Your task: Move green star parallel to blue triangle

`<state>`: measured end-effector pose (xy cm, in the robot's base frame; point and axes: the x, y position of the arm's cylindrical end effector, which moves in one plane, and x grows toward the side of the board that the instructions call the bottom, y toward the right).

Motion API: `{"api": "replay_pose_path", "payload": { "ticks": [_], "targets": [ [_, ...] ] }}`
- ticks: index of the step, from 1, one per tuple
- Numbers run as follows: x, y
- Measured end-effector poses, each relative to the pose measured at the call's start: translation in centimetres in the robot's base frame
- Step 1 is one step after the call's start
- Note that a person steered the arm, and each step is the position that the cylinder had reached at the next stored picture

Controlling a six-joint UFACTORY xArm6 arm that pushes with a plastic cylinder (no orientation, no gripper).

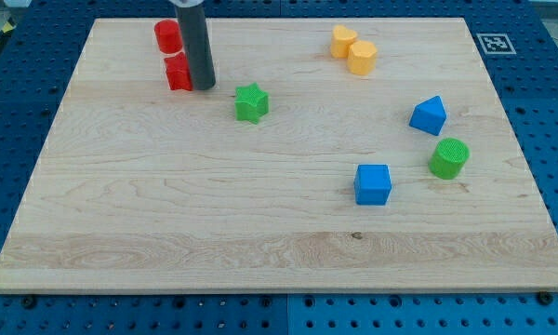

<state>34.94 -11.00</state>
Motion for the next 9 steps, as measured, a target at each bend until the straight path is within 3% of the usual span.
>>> {"api": "replay_pose_path", "payload": {
  "ticks": [1,2,6,9],
  "targets": [
    [-0.5,-2.6],
    [-4.1,-3.6],
    [0.2,-0.2],
    [3.1,6.6]
  ]
}}
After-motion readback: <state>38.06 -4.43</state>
